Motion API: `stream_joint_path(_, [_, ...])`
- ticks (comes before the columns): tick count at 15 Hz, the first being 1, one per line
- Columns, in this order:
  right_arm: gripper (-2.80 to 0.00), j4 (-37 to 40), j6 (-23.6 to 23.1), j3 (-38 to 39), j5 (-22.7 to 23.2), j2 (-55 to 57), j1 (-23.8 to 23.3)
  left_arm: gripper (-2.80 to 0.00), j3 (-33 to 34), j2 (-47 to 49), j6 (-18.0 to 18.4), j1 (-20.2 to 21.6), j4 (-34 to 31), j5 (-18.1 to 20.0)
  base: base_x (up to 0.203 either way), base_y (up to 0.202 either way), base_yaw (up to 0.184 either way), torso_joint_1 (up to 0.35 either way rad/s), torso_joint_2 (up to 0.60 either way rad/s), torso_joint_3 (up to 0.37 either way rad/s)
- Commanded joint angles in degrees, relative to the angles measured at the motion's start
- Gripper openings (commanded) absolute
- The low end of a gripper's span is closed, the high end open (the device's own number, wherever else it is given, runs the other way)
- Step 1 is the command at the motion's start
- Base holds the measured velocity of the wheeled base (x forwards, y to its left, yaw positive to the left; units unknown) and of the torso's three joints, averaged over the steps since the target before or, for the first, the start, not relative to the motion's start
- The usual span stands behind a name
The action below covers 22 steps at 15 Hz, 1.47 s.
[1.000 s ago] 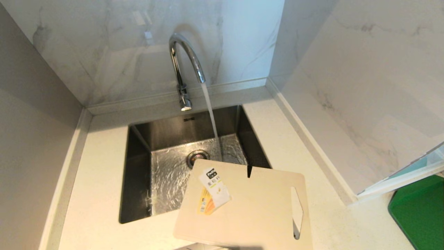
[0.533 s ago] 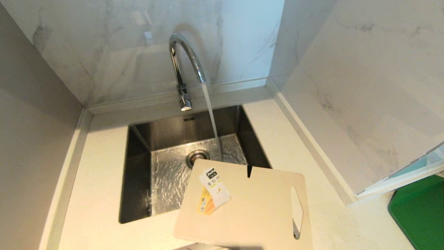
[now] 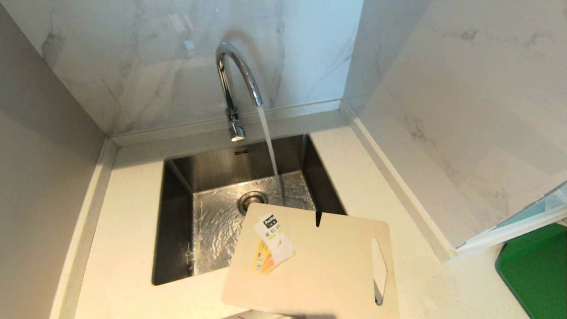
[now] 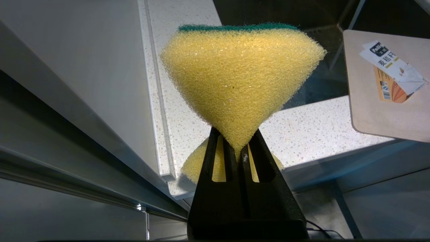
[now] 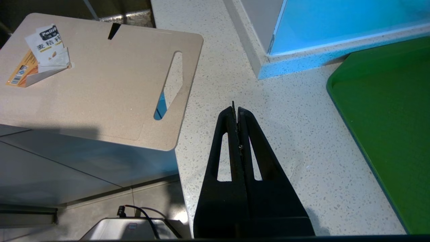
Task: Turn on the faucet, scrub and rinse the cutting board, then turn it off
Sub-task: Put down the cleaning cloth
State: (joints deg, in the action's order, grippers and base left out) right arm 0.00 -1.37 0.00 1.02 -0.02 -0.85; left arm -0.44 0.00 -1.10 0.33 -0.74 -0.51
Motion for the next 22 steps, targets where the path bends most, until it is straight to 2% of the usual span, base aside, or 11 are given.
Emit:
stream_joint_path(1, [-2.8,0.0,0.0,0.0,0.0,0.0,0.0,-2.8,0.0,0.0,0.0,0.0,0.0,0.0,0.0,0.0,0.0,0.0,0.0,0.0])
stream_joint_path(7, [-2.8,0.0,0.0,0.0,0.0,0.0,0.0,-2.8,-0.2,0.1,0.2,0.0,-0.5,-0.1,0.0,0.0,0.0,0.0,0.0,0.0])
stream_joint_path(11, [-2.8,0.0,0.0,0.0,0.0,0.0,0.0,-2.8,-0.8,5.1,5.5,0.0,-0.8,1.3,0.0,0.0,0.0,0.0,0.0,0.0])
stream_joint_path(16, [-2.8,0.0,0.0,0.0,0.0,0.0,0.0,-2.8,-8.9,16.4,6.5,0.0,-4.3,6.8,0.0,0.0,0.0,0.0,0.0,0.0])
stream_joint_path(22, [-2.8,0.0,0.0,0.0,0.0,0.0,0.0,-2.8,-20.4,36.8,8.8,0.0,-7.2,15.2,0.0,0.0,0.0,0.0,0.0,0.0])
